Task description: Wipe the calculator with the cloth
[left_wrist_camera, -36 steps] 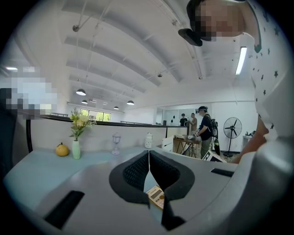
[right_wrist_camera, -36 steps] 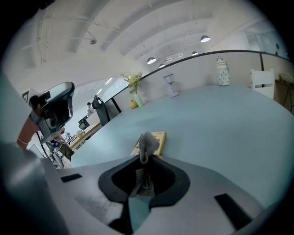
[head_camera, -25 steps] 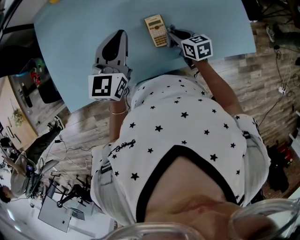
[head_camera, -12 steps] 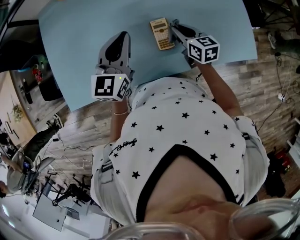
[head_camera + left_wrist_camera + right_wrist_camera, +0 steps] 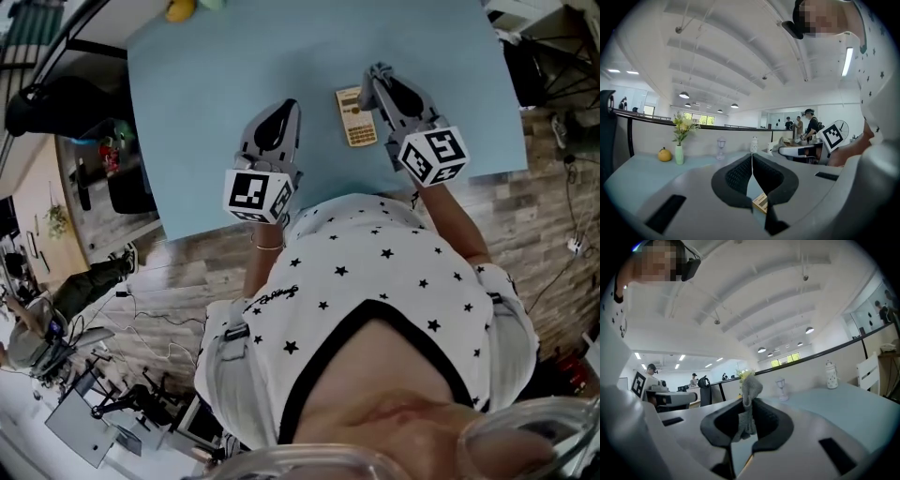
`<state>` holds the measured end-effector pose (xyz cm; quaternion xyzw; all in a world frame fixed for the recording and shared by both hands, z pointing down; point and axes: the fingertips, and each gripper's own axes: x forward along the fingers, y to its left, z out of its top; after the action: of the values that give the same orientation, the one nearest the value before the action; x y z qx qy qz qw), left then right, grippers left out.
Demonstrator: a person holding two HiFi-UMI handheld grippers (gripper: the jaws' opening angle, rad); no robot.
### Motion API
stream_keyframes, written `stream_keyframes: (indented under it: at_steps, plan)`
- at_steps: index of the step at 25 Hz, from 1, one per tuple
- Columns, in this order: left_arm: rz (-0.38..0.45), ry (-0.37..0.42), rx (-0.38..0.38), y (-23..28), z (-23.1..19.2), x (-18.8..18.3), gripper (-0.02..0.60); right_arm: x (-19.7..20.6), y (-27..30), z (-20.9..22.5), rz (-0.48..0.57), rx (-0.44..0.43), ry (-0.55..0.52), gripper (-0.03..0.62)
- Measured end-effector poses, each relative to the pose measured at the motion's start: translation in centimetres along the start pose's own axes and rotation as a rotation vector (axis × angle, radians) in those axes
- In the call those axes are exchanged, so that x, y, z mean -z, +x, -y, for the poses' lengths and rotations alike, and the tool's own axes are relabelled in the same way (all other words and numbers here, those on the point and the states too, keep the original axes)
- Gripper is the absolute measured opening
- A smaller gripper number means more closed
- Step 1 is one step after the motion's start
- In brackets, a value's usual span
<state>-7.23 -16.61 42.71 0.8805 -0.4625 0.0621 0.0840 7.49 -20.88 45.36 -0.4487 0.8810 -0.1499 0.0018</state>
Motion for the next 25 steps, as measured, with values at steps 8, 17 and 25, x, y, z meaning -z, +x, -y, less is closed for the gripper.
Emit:
stream_keyframes:
  at_steps: [8,17,25]
  plan:
    - [0.003,0.005,-0.013,0.2,-0.8,-0.3,0.031,-1.3,1.0,-1.0,0.033,-0.048,0.048,0.043]
    - [0.005,0.009,-0.010,0.6,-0.7,-0.7,0.031,-0.8,1.5,-1.3,0.010,-0.070,0.060,0.041]
    - [-0.001,0.008,-0.020,0.5,-0.6,-0.6,0.031,-0.5,1.5,-1.4,-0.002,-0.087,0.080,0.042]
